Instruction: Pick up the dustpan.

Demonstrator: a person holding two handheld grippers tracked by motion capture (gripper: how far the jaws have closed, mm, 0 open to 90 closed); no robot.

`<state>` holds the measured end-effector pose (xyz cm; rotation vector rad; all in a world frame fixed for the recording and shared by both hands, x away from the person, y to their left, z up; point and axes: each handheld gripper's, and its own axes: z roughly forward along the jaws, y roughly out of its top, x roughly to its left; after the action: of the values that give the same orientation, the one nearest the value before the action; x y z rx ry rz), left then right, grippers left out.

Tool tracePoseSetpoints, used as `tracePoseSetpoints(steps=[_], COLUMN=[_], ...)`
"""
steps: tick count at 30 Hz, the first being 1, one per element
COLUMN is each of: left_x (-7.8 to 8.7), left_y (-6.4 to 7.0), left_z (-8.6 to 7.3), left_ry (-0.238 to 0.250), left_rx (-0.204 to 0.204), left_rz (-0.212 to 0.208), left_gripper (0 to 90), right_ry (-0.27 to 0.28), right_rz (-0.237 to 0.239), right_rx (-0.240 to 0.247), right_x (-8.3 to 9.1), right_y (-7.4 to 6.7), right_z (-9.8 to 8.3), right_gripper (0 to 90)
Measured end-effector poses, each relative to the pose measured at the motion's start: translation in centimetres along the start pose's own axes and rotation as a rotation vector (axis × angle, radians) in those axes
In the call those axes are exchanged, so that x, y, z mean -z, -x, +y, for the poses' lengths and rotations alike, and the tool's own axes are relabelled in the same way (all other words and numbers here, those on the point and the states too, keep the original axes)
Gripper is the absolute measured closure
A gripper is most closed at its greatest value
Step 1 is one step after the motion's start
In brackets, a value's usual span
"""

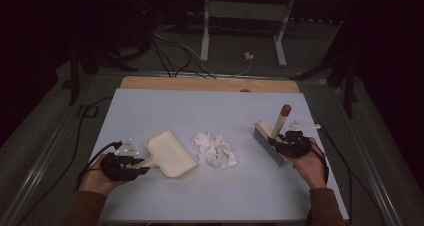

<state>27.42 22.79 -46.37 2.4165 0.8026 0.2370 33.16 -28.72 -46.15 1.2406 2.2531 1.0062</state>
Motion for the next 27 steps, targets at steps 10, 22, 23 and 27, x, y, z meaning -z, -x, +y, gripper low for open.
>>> tracePoseSetpoints(steps=[10,22,23,27], left_x=[-0.3,-1.8,-2.0,-2.4], left_y=[0.7,1.5,1.6,1.9], left_z=[0.3,1.1,1.2,1.6], left_ry=[-0.031,-0.078,-0.083,-0.083], left_rx=[-0.047,-0.096,-0.103,-0.113], left_rz=[-0.028,-0.039,-0.039,-0.036], left_gripper=[66.7,66.6,66.6,66.6], right_ry=[0.0,0.0,0.0,0.001], right_rz=[-0.002,0.0,0.0,0.0], right_rx=[-0.003,-0.001,-0.002,-0.006], right_x=[-0.1,-0.3,-0.3,-0.3], right_y=[-0.2,-0.3,-0.3,-0.2], right_z=[0.1,0.2,0.2,0.2], right_gripper=[67.0,67.1,67.0,67.0])
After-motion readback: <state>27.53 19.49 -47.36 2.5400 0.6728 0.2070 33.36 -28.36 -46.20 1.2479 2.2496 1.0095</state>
